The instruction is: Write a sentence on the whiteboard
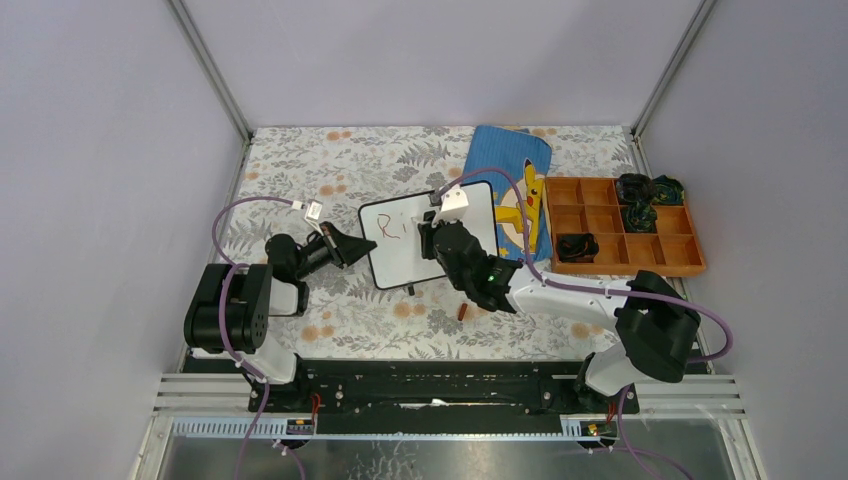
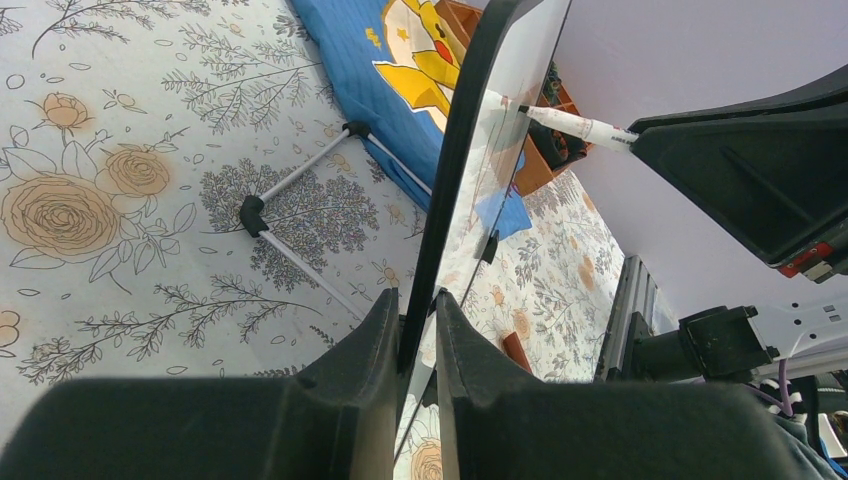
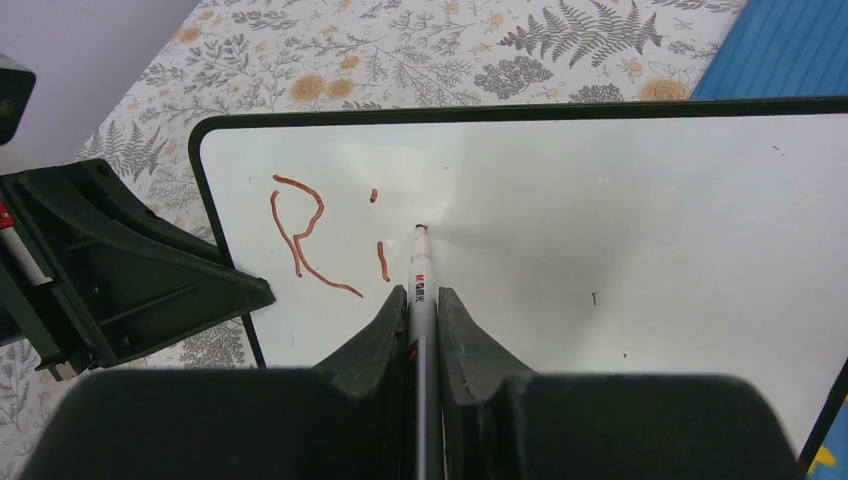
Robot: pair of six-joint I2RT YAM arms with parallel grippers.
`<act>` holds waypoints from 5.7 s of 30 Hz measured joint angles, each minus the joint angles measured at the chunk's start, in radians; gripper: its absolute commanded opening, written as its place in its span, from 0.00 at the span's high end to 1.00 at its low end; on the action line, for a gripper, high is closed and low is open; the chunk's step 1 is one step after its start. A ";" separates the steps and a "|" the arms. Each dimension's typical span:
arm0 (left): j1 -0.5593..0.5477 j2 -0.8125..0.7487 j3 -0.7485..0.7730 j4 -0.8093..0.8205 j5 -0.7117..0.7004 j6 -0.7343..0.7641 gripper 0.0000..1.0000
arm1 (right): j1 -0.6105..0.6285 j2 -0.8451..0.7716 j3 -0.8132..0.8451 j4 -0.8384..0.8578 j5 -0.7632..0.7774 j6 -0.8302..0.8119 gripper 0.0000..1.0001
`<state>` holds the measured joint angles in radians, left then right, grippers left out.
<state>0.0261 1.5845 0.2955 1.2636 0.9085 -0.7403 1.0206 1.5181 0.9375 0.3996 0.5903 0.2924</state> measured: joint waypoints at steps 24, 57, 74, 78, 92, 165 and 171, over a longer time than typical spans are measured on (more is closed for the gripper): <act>-0.002 0.000 0.002 -0.004 0.000 0.003 1.00 | 0.000 -0.007 -0.030 -0.008 -0.034 0.019 1.00; -0.012 -0.005 0.002 -0.008 0.000 0.010 1.00 | -0.001 -0.038 -0.072 -0.050 -0.059 0.040 1.00; -0.013 -0.008 0.002 -0.013 0.000 0.013 1.00 | -0.001 -0.085 -0.106 -0.021 -0.121 0.043 1.00; -0.013 -0.010 0.002 -0.016 0.001 0.016 1.00 | -0.001 -0.163 -0.151 -0.021 -0.104 0.033 1.00; -0.013 -0.024 0.002 -0.044 0.000 0.029 1.00 | -0.004 -0.186 -0.177 0.005 -0.050 0.015 1.00; -0.019 -0.030 0.024 -0.099 0.009 0.061 1.00 | -0.045 -0.053 -0.111 0.063 -0.016 0.004 1.00; -0.019 -0.030 0.024 -0.102 0.010 0.062 1.00 | -0.045 -0.070 -0.143 0.061 -0.026 0.012 1.00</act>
<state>0.0071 1.5543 0.3199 1.1614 0.9180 -0.6781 0.9752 1.4483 0.7948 0.4606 0.5640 0.3046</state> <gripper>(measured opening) 0.193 0.168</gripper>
